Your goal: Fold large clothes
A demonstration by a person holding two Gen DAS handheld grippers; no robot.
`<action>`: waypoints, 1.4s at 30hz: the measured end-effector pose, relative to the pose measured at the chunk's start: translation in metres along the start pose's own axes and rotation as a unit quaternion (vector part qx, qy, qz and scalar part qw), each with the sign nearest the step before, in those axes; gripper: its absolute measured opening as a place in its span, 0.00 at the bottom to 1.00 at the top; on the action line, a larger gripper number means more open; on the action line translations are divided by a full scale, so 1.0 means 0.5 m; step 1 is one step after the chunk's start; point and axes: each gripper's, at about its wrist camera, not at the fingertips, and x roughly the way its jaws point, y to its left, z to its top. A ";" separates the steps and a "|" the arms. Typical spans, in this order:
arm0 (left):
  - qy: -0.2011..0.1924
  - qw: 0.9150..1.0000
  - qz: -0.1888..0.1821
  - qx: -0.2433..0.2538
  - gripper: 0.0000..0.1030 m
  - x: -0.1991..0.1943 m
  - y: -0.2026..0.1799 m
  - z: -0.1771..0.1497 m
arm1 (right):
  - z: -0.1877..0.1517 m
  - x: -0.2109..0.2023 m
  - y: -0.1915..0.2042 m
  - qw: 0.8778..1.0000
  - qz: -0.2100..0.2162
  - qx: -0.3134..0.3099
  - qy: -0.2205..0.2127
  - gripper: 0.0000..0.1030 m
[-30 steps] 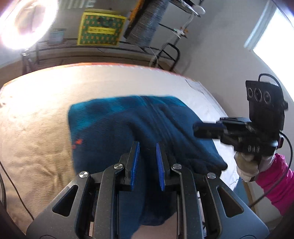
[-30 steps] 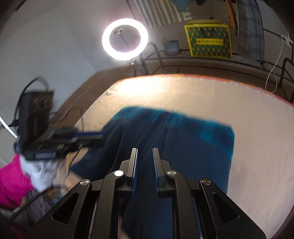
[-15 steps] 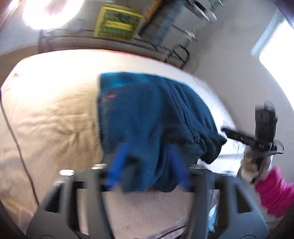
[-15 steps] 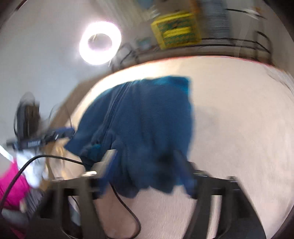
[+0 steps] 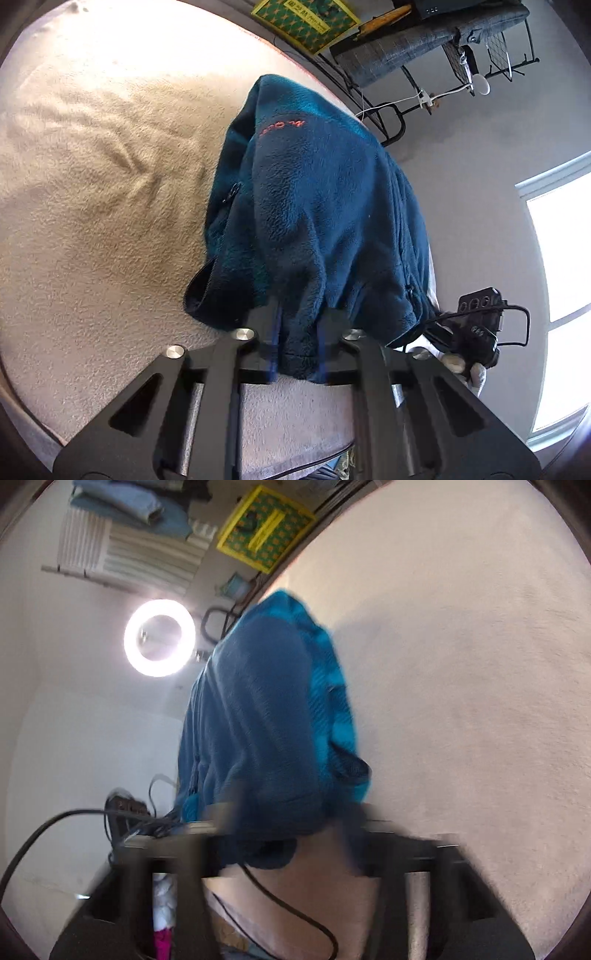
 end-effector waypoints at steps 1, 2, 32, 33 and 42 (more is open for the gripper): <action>-0.002 1.000 -0.005 0.006 0.08 -0.006 -0.009 -0.001 | -0.001 -0.012 0.021 1.000 -0.015 -0.024 -0.002 0.07; -0.006 1.000 -0.006 0.015 0.07 -0.016 -0.018 -0.003 | -0.003 -0.030 0.048 0.998 -0.028 -0.053 -0.003 0.07; -0.103 0.982 0.088 0.133 0.48 -0.118 -0.129 0.037 | 0.044 -0.115 0.170 0.950 -0.150 -0.252 -0.112 0.53; -0.102 0.980 0.088 0.145 0.47 -0.109 -0.144 0.060 | 0.052 -0.102 0.188 0.948 -0.145 -0.260 -0.111 0.52; -0.042 0.966 0.167 0.195 0.39 0.081 -0.146 0.099 | 0.059 0.111 0.238 0.926 -0.167 -0.340 -0.011 0.49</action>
